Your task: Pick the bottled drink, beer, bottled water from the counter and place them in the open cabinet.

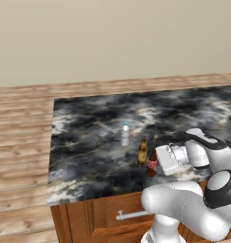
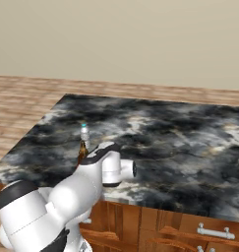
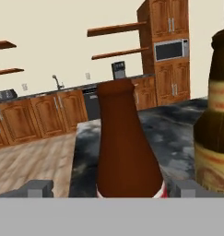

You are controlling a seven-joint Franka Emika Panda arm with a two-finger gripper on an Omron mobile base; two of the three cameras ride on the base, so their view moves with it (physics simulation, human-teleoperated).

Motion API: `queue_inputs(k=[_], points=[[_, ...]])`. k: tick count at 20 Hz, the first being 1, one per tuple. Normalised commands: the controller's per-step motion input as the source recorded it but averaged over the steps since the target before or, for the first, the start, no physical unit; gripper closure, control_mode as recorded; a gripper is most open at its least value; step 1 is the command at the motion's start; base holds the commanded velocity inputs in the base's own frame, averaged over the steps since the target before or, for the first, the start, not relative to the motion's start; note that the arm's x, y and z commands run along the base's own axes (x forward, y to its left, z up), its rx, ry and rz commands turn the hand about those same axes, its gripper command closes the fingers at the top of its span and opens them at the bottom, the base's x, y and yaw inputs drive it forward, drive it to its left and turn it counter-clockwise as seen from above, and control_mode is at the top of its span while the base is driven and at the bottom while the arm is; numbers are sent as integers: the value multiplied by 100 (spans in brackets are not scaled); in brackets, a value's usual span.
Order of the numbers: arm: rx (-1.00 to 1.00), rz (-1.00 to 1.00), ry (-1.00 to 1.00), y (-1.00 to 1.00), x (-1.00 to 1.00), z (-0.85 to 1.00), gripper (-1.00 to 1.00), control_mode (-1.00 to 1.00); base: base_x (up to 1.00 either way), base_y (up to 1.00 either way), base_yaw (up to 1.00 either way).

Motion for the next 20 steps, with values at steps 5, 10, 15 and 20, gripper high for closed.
queue_inputs(k=[5,10,15,20], points=[[0,0,0,8,3,0,-100,-100,0,0,0],[0,0,0,6,1,0,100,-100,0,0,0],[0,0,0,1,1,0,100,-100,0,0,0],[1,0,0,0,0,4,100,-100,0,0,0]])
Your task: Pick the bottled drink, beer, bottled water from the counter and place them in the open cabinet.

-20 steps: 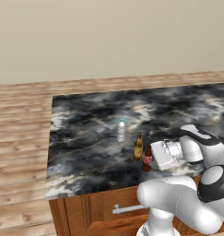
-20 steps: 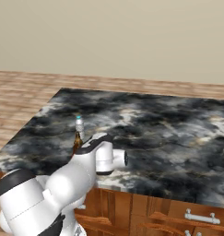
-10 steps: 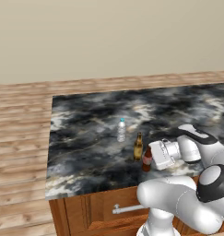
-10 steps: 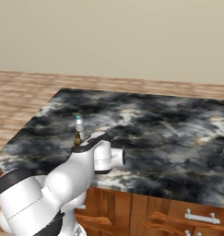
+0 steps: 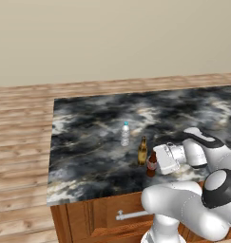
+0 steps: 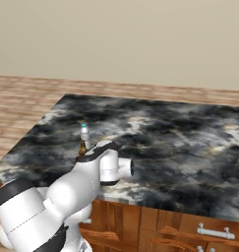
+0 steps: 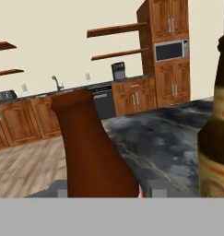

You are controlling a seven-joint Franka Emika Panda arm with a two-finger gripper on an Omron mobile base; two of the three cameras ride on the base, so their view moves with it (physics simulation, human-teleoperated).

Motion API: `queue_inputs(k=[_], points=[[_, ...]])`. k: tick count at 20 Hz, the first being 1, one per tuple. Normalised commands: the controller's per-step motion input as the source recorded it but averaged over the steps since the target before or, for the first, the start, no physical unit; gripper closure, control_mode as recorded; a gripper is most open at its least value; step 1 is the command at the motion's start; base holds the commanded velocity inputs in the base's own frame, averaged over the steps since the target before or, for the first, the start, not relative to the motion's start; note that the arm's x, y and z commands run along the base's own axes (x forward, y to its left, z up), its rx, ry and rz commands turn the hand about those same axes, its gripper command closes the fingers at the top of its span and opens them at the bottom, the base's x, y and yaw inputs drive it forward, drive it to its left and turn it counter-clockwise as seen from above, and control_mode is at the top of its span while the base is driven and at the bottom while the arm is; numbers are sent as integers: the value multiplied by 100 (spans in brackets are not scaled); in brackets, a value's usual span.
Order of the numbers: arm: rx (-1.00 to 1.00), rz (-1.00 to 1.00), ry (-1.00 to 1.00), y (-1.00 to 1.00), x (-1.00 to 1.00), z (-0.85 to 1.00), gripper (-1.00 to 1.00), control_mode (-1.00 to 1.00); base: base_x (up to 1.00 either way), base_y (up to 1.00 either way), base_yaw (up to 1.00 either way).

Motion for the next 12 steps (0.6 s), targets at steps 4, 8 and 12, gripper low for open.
queue_inputs(k=[4,8,12], points=[[2,0,2,-11,0,27,100,-100,0,0,0],[4,0,5,-21,0,38,100,-100,0,0,0],[3,0,5,-32,-1,51,100,-100,0,0,0]])
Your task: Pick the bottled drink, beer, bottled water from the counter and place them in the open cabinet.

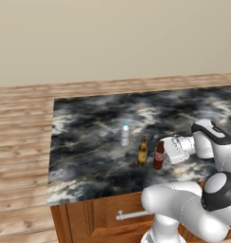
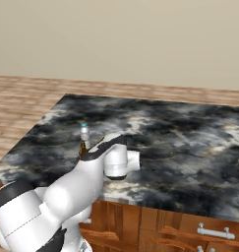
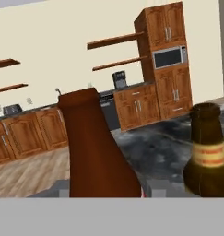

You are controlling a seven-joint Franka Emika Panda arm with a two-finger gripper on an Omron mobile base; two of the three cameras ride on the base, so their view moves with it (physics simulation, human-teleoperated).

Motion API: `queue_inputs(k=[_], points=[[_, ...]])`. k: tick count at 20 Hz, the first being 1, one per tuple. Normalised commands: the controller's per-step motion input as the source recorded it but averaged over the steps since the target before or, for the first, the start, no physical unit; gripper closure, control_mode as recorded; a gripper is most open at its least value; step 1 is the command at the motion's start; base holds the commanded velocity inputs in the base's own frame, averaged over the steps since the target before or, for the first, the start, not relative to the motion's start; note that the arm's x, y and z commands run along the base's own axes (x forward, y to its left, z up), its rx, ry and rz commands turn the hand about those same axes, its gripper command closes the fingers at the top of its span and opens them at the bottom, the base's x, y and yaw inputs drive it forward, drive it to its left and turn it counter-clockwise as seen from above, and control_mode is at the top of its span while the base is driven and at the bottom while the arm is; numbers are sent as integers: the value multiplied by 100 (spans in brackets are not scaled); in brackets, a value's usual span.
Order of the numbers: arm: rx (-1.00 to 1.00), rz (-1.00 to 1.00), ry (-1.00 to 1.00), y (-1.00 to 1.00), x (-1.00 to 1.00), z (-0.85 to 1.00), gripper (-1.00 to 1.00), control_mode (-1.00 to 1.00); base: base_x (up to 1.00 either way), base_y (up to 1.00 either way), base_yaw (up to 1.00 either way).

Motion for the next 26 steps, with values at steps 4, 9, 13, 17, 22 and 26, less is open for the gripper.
queue_inputs(k=[4,9,13,17,22,26], points=[[2,-2,6,-34,0,52,100,-100,0,0,0],[0,-3,2,-31,-4,40,100,-100,0,0,0],[0,-6,0,-32,-11,35,100,-100,0,0,0],[0,-17,0,-26,-8,41,100,-100,0,0,0],[0,-22,5,-21,-2,46,100,-100,0,0,0],[0,-26,4,-7,0,35,100,-100,0,0,0]])
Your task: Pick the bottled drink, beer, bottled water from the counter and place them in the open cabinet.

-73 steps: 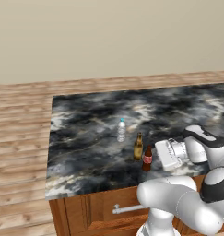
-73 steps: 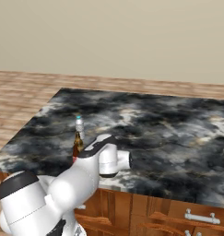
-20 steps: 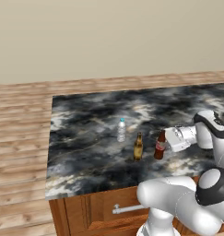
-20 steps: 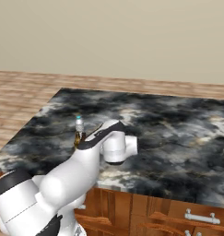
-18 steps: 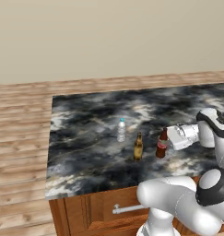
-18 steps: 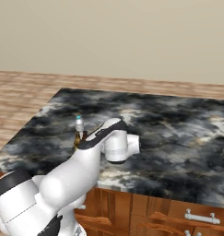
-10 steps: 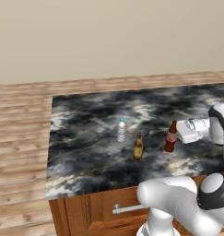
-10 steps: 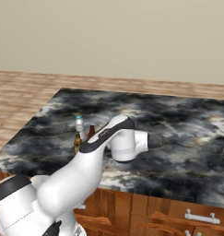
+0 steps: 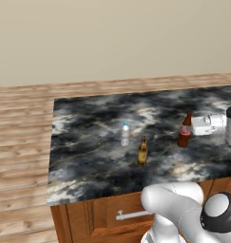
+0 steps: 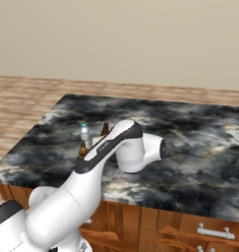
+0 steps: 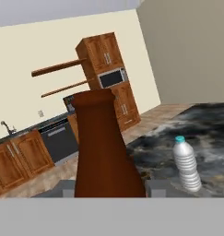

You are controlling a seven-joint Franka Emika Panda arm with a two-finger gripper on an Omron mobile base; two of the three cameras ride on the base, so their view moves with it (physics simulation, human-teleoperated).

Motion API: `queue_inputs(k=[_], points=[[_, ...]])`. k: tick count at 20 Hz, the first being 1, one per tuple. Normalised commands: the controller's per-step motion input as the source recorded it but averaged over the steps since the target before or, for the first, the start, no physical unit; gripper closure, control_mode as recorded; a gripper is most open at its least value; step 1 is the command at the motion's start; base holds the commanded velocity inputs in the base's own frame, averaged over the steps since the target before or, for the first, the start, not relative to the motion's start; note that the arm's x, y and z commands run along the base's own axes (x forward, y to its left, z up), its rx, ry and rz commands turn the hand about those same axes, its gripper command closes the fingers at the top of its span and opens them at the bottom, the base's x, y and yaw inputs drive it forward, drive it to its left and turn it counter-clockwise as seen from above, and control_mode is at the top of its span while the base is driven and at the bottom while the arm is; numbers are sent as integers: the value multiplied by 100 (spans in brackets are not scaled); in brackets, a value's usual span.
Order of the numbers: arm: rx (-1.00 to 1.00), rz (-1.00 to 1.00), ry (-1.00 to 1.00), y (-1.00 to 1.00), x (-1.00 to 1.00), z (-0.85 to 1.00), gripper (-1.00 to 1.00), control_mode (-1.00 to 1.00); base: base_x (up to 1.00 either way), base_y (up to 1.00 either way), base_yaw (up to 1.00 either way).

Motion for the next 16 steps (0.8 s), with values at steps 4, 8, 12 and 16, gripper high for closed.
queue_inputs(k=[4,8,12,16], points=[[0,-33,4,0,0,27,100,-100,0,0,0],[-1,-39,3,0,0,20,100,-100,0,0,0],[-5,-39,0,0,0,6,100,-100,0,0,0],[-15,-35,-2,0,0,0,100,-100,0,0,0]])
